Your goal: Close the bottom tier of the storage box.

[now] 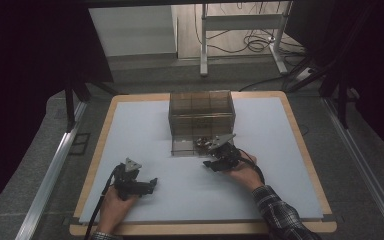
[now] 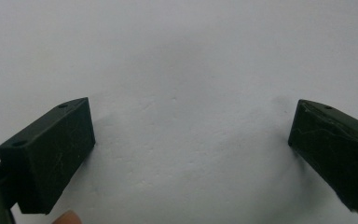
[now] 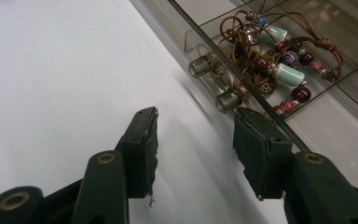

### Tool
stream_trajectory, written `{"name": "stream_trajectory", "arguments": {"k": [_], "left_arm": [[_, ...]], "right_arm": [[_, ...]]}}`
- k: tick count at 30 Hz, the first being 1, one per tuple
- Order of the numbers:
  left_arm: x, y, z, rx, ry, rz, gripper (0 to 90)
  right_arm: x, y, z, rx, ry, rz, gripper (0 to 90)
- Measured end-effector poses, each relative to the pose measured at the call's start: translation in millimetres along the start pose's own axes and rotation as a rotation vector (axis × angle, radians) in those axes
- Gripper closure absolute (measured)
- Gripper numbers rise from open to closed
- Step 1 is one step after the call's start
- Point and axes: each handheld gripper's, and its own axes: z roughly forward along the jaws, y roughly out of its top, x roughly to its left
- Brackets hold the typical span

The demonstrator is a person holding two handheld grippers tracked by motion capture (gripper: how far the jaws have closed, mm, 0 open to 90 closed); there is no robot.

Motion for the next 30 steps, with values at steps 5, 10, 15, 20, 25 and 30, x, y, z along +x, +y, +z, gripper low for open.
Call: {"name": "stream_trajectory", "arguments": {"k": [5, 10, 15, 20, 25, 30], "left_arm": [[0.0, 0.0, 0.0, 0.000, 0.000, 0.000, 0.5], [0.0, 0.0, 0.0, 0.000, 0.000, 0.000, 0.5], [0.0, 0.0, 0.0, 0.000, 0.000, 0.000, 0.5], [0.0, 0.0, 0.0, 0.000, 0.000, 0.000, 0.5], [0.0, 0.0, 0.0, 0.000, 0.000, 0.000, 0.5], [0.0, 0.0, 0.0, 0.000, 0.000, 0.000, 0.5]], "right_arm": [[-2.2, 1.0, 1.2, 0.000, -0.006, 0.006, 49.1], [-4.5, 1.8, 2.4, -0.004, -0.013, 0.009, 49.0], [-5.3, 2.1, 2.9, -0.004, -0.015, 0.009, 48.9], [-5.7, 2.2, 3.2, -0.005, -0.017, 0.008, 48.7], [-6.8, 2.6, 3.8, -0.007, -0.020, 0.007, 48.4], [-8.1, 3.4, 4.8, -0.008, -0.024, 0.009, 48.0]]}}
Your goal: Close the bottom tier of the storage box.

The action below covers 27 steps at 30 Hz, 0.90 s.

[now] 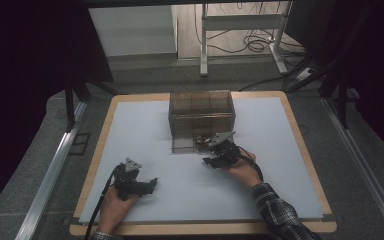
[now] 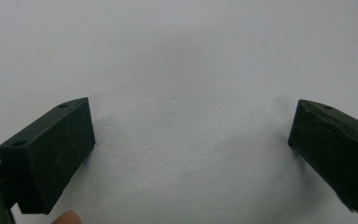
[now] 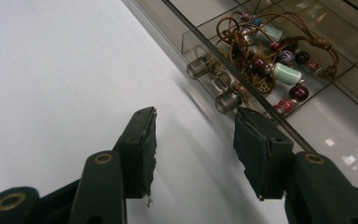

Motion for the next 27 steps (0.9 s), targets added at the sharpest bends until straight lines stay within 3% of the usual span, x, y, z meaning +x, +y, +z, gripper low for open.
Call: {"name": "stream_trajectory", "arguments": {"k": [27], "left_arm": [[0.0, 0.0, 0.0, 0.000, 0.000, 0.000, 0.5]], "right_arm": [[-6.9, 4.6, 3.8, -0.003, -0.029, -0.013, 48.6]]}}
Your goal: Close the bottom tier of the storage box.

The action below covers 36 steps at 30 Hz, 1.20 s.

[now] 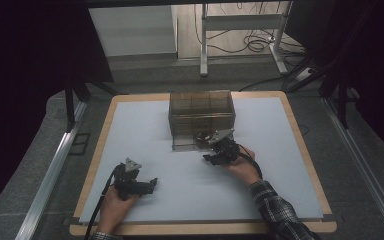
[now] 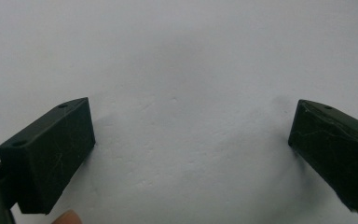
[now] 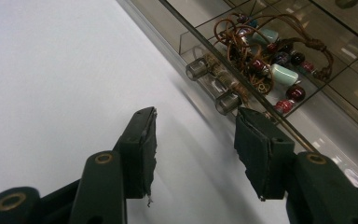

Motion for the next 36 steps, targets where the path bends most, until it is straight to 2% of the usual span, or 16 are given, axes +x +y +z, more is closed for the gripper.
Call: {"name": "stream_trajectory", "arguments": {"k": [15, 36], "left_arm": [[0.0, 0.0, 0.0, 0.000, 0.000, 0.000, 0.5], [0.0, 0.0, 0.0, 0.000, 0.000, 0.000, 0.5]], "right_arm": [[-10.0, 4.5, 2.2, -0.010, -0.025, 0.024, 64.3], [-17.5, 9.2, 5.2, -0.019, -0.043, 0.043, 79.6]]}}
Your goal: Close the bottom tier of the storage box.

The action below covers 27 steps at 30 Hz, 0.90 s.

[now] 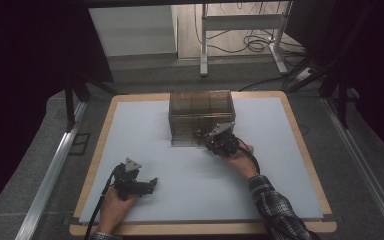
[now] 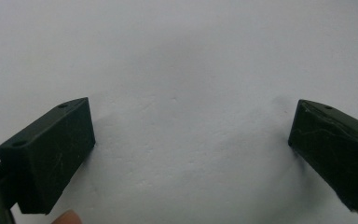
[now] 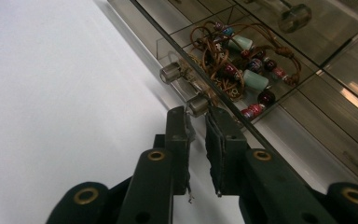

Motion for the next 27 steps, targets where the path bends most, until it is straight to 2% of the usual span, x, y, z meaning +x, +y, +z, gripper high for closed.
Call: {"name": "stream_trajectory", "arguments": {"k": [27], "left_arm": [[0.0, 0.0, 0.0, 0.000, 0.000, 0.000, 0.5]], "right_arm": [[-11.4, 4.8, 8.1, -0.006, -0.039, 0.006, 81.6]]}}
